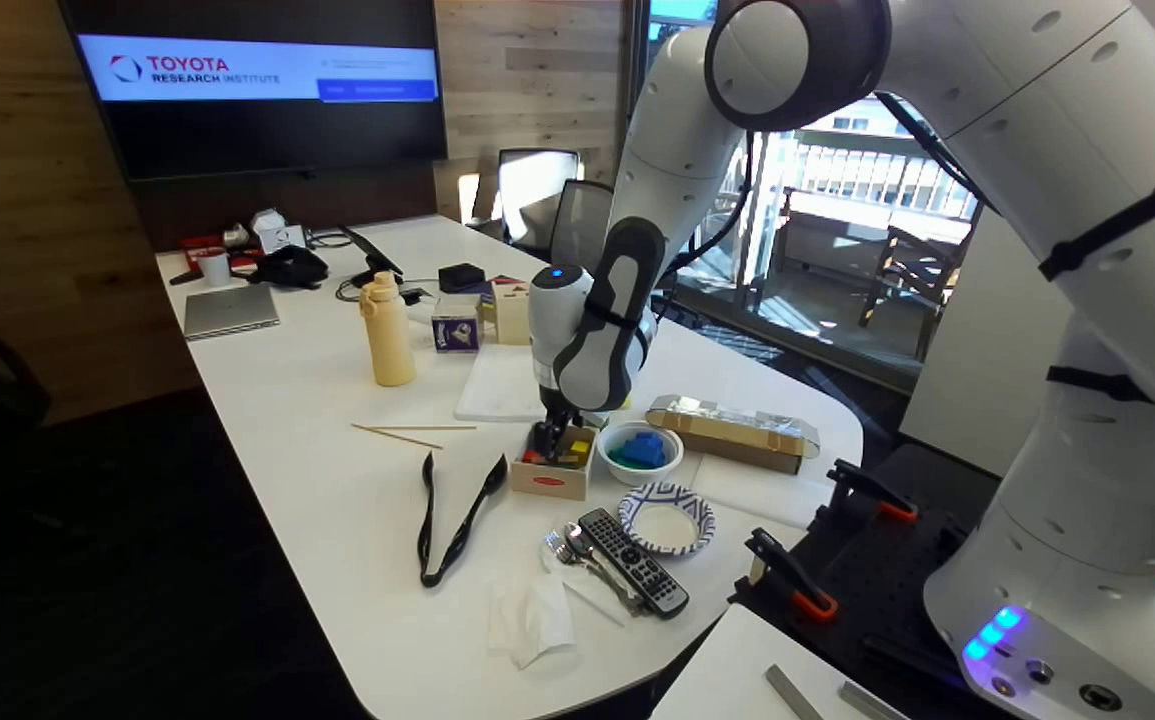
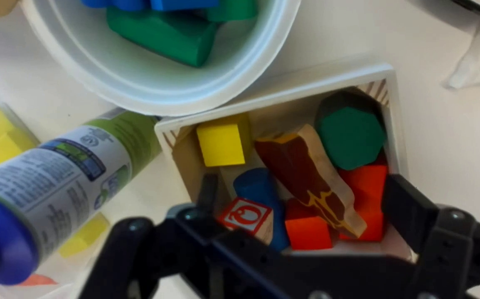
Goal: Pick up the object from the box and put it on the plate
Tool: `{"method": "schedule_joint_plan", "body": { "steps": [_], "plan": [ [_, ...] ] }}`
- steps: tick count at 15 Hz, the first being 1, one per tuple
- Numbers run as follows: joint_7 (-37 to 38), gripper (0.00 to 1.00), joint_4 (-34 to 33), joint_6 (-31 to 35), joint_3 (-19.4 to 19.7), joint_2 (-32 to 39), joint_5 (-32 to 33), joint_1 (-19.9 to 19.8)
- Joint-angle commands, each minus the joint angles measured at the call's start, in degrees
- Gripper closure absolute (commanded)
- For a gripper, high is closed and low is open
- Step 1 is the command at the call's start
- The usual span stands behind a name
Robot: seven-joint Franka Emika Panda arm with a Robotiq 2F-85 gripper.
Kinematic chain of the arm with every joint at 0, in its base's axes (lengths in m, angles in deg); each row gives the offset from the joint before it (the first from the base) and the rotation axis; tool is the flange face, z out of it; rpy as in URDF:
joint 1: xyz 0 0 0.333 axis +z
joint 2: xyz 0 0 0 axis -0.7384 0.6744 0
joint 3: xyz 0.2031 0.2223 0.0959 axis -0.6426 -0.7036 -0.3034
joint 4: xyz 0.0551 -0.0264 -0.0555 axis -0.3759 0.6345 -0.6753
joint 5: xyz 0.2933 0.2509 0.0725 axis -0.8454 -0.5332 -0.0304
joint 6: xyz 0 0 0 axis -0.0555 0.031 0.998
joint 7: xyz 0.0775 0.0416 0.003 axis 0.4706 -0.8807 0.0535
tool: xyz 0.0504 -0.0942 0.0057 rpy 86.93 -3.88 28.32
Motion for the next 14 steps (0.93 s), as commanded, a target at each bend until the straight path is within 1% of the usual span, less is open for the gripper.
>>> {"method": "schedule_joint_plan", "body": {
  "steps": [1, 7, 12, 13, 14],
  "plan": [
    [1.7, 0.00, -2.3, 0.9, 2.1, 2.3, -0.7, 2.0],
    [1.8, 0.00, -4.2, 0.6, 1.7, 4.1, -1.1, 1.7],
    [2.1, 0.00, -4.5, 0.6, 2.2, 4.8, -1.0, 2.3],
    [2.2, 0.25, -4.6, 0.7, 2.3, 4.9, -1.0, 2.4],
    [2.1, 0.26, -4.6, 0.7, 2.2, 4.9, -1.0, 2.3]
  ]
}}
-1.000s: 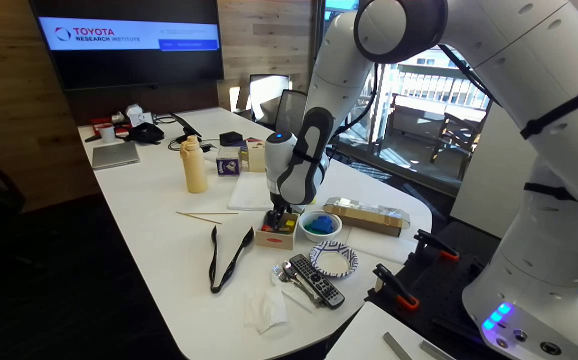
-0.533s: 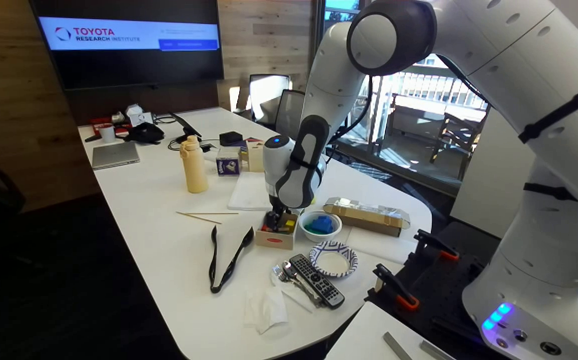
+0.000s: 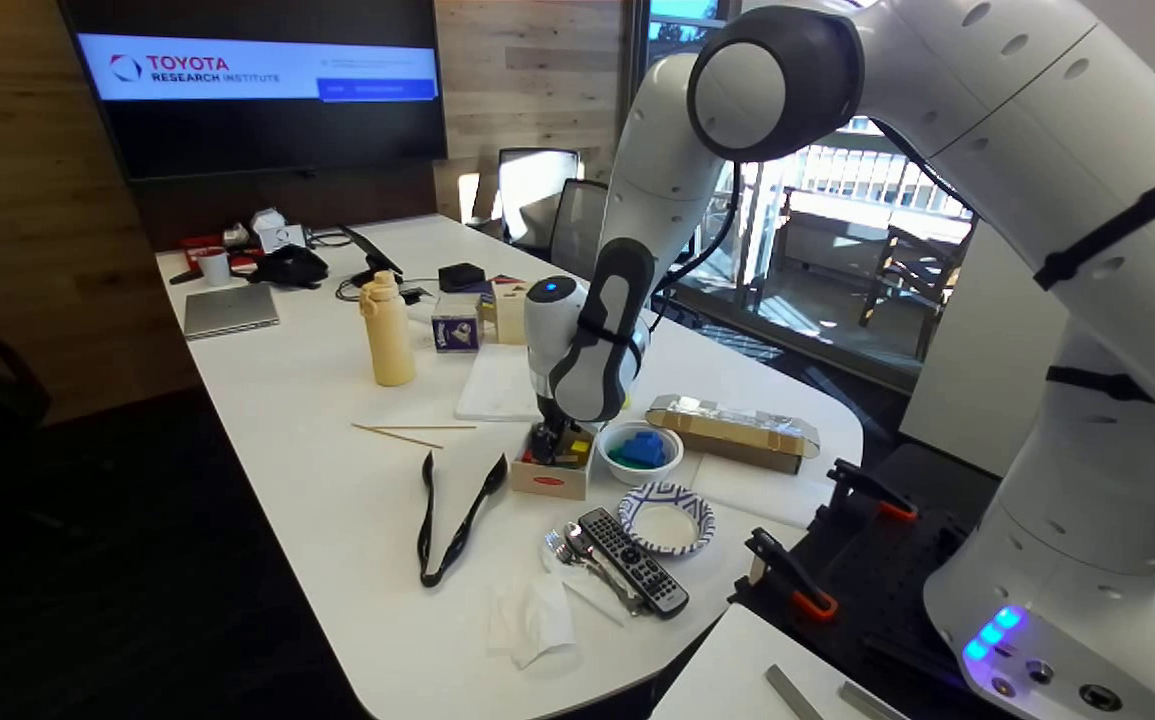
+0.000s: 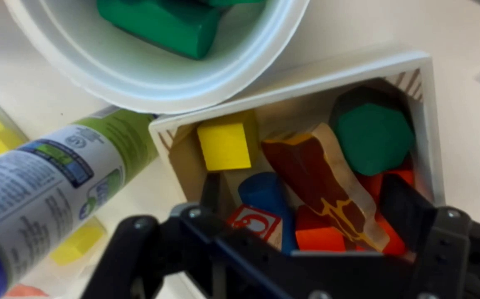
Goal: Pick up the object from the box and put it on the plate
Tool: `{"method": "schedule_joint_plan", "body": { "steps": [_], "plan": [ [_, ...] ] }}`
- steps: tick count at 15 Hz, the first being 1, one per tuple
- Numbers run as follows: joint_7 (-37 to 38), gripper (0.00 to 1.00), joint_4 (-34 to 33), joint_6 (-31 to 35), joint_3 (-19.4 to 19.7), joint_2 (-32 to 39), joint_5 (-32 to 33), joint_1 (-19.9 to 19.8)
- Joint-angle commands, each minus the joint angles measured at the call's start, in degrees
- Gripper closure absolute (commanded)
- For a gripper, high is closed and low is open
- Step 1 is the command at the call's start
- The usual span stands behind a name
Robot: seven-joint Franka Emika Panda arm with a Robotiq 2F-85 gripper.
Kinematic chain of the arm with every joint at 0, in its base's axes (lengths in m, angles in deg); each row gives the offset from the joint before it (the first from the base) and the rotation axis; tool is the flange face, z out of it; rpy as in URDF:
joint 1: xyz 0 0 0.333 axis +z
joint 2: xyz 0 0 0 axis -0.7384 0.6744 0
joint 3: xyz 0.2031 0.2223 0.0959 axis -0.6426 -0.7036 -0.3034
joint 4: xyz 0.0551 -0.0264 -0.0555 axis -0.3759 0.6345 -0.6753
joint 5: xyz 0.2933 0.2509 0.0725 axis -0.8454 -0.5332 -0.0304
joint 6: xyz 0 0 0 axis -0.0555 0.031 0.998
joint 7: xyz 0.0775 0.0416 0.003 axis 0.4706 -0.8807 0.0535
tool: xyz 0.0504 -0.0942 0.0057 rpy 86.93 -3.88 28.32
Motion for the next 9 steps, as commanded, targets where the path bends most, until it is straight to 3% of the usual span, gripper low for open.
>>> {"method": "schedule_joint_plan", "body": {
  "steps": [1, 9],
  "plan": [
    [1.2, 0.34, -0.7, 0.8, 1.1, 0.8, -0.9, 1.5],
    [0.9, 0.97, -0.9, 1.0, 0.7, 0.9, -1.1, 1.4]
  ]
}}
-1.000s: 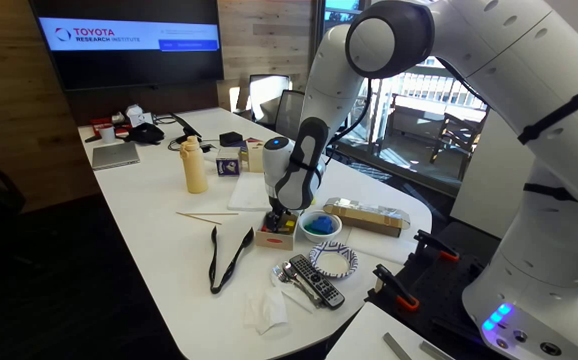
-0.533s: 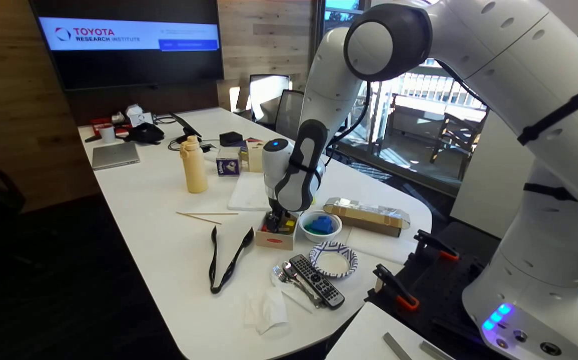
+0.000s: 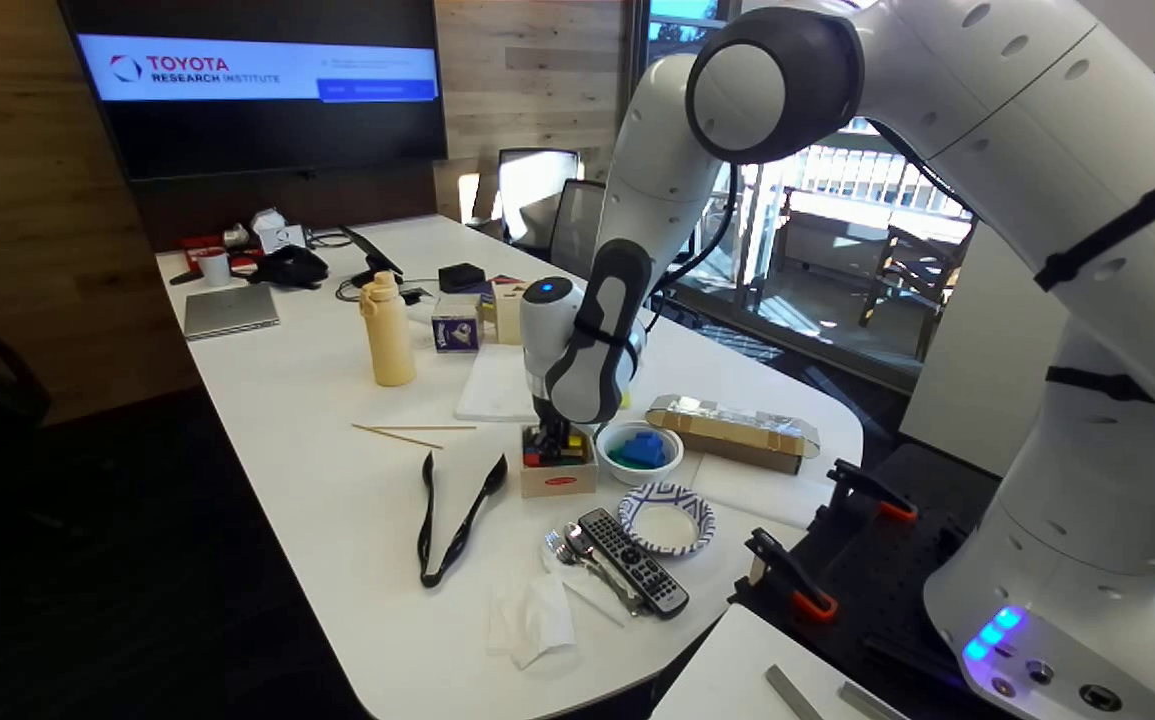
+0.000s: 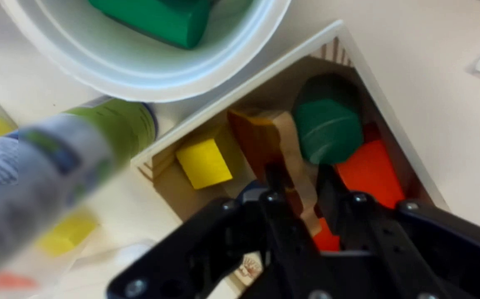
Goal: Pick up the object from the box and put it on the plate
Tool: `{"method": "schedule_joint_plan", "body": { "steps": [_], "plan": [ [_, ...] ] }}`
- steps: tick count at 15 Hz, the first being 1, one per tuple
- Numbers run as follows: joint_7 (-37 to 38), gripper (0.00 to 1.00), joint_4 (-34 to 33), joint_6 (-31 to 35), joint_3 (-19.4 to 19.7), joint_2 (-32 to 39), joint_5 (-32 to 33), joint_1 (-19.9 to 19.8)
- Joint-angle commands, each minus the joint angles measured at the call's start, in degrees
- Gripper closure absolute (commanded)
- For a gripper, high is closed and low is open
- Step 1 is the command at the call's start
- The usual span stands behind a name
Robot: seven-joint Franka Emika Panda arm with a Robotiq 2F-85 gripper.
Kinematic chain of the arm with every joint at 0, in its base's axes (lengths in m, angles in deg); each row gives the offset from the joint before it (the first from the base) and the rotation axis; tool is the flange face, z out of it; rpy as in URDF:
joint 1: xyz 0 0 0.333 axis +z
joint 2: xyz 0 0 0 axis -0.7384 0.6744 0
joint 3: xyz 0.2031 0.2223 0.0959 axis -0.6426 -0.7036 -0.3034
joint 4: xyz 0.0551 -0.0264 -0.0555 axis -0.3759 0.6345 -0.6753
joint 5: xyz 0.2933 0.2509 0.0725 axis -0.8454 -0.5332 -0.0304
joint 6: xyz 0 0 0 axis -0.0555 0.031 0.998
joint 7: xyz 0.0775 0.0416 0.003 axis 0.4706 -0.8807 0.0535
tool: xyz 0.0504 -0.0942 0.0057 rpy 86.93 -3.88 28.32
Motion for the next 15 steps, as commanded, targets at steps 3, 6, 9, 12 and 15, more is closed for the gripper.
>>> {"method": "schedule_joint_plan", "body": {
  "steps": [3, 6, 9, 12, 15],
  "plan": [
    [1.0, 0.96, -0.6, 1.2, 0.7, 0.8, -1.0, 0.6],
    [1.3, 0.96, -0.2, 1.3, 0.9, -0.1, -1.3, 0.7],
    [1.3, 0.96, 1.4, 0.4, 1.1, -3.3, -1.9, 0.9],
    [1.5, 0.96, 3.4, -0.6, 1.2, -7.6, -2.5, 1.0],
    [2.3, 0.96, 6.6, -1.4, 1.3, -13.1, -2.8, 1.1]
  ]
}}
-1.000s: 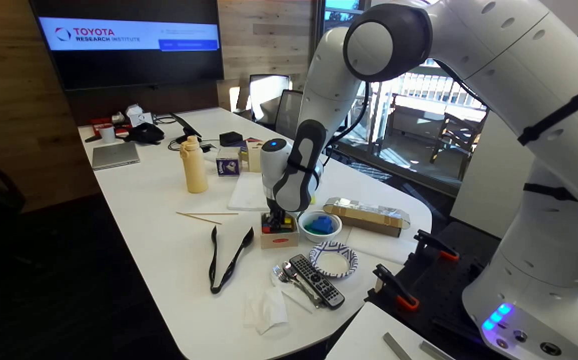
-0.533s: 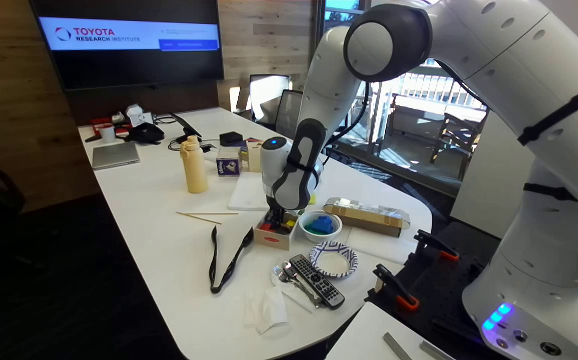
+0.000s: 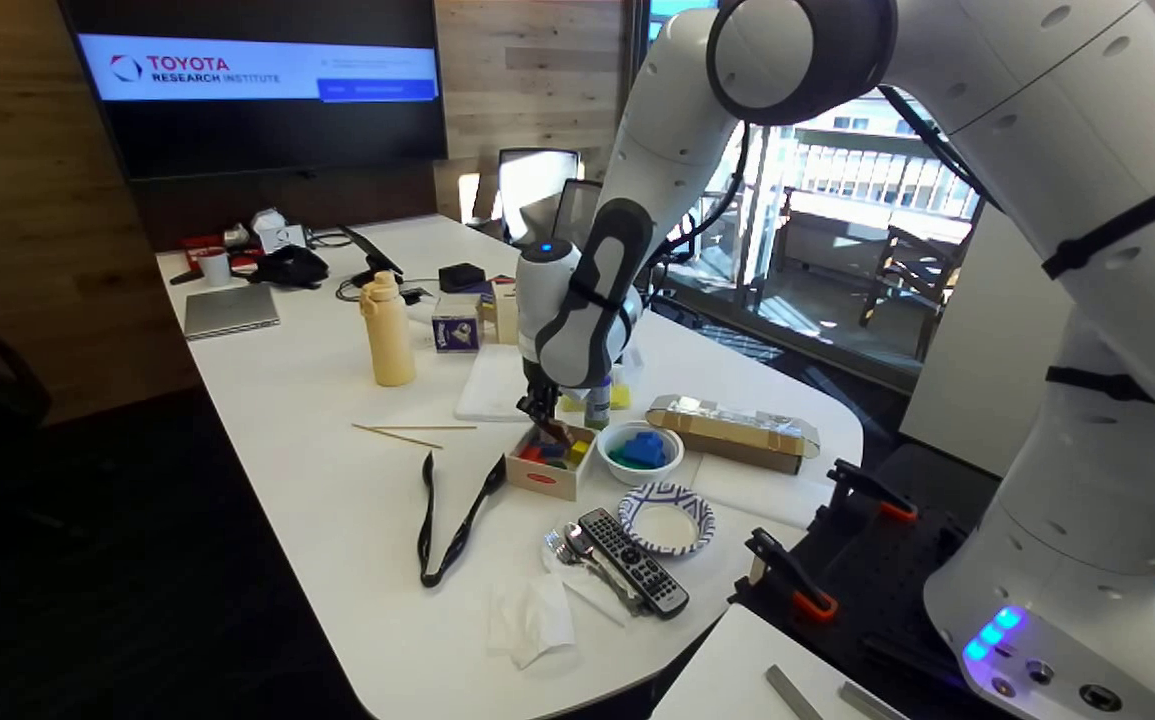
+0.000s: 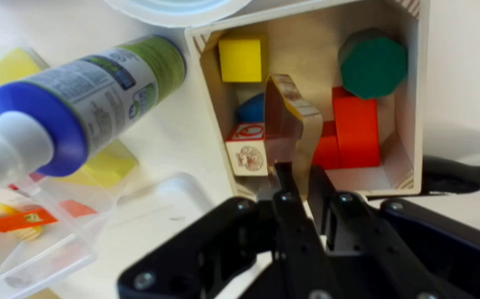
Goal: Pick up the object from the box and put it on the plate
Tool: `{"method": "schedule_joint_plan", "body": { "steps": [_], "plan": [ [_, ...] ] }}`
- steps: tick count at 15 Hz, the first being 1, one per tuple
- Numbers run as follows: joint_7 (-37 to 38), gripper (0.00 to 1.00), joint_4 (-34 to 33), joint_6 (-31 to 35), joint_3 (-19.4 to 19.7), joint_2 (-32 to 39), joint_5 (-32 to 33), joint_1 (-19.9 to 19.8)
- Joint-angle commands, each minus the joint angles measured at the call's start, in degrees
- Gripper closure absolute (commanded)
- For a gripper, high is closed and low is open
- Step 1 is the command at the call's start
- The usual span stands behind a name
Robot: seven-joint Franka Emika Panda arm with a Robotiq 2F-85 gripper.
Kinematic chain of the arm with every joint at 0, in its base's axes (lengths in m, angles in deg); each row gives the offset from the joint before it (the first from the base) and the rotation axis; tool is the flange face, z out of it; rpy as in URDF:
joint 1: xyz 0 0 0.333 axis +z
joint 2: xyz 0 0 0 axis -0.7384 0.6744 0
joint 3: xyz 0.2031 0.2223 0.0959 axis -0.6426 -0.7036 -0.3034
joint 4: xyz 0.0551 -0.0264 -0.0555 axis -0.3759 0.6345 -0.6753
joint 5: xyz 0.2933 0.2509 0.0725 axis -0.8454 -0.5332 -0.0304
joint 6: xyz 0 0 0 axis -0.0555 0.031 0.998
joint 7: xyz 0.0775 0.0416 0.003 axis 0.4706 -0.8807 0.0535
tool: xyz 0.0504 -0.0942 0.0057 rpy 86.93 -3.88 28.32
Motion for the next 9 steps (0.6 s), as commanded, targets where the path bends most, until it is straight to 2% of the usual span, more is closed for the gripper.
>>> {"method": "schedule_joint_plan", "body": {
  "steps": [1, 4, 7, 9],
  "plan": [
    [1.8, 0.96, 7.2, -2.9, 0.0, -9.5, -1.1, 0.4],
    [3.8, 0.96, 11.7, -8.8, -0.2, -15.1, -1.2, 0.5],
    [12.1, 0.96, 17.7, -13.8, 2.6, -19.7, 2.5, 5.0],
    [20.5, 0.96, 21.0, -15.8, 4.4, -21.0, 6.3, 8.2]
  ]
}}
